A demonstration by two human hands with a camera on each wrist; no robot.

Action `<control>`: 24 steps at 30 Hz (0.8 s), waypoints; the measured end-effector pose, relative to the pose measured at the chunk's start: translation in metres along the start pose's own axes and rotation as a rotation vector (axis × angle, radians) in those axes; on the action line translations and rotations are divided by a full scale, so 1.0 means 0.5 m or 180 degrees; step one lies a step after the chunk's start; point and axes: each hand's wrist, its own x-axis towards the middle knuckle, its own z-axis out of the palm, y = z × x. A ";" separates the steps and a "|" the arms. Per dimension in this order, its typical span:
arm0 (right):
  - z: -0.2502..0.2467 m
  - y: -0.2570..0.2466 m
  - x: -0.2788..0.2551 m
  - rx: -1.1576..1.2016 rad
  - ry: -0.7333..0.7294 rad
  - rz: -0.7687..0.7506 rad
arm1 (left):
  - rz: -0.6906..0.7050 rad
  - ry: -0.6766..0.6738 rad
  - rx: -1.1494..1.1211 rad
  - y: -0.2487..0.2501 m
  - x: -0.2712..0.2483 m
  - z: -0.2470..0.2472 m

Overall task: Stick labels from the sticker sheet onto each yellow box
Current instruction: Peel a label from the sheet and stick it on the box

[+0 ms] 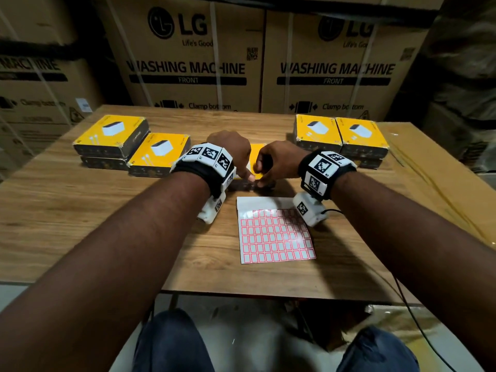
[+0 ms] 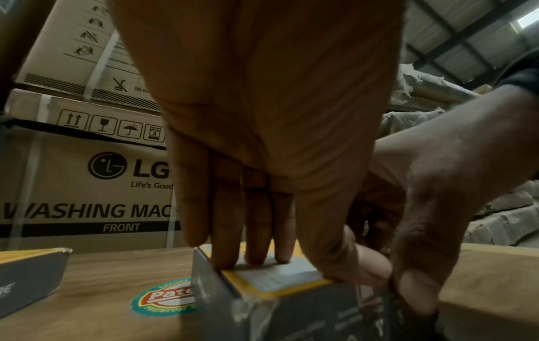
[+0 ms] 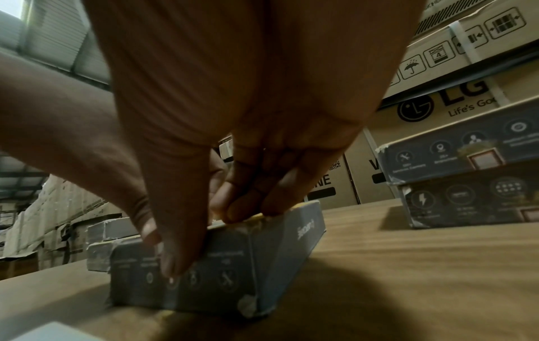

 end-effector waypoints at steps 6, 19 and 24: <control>0.001 -0.004 0.009 -0.0098 -0.0074 -0.0016 | -0.0143 -0.0047 -0.0141 0.010 0.015 -0.018; -0.007 -0.007 0.029 0.0160 -0.0188 0.0148 | -0.0244 0.0094 -0.0545 0.002 0.017 -0.017; -0.007 0.000 0.049 0.0672 -0.0432 0.0296 | -0.0181 -0.0087 -0.0909 -0.010 0.011 -0.019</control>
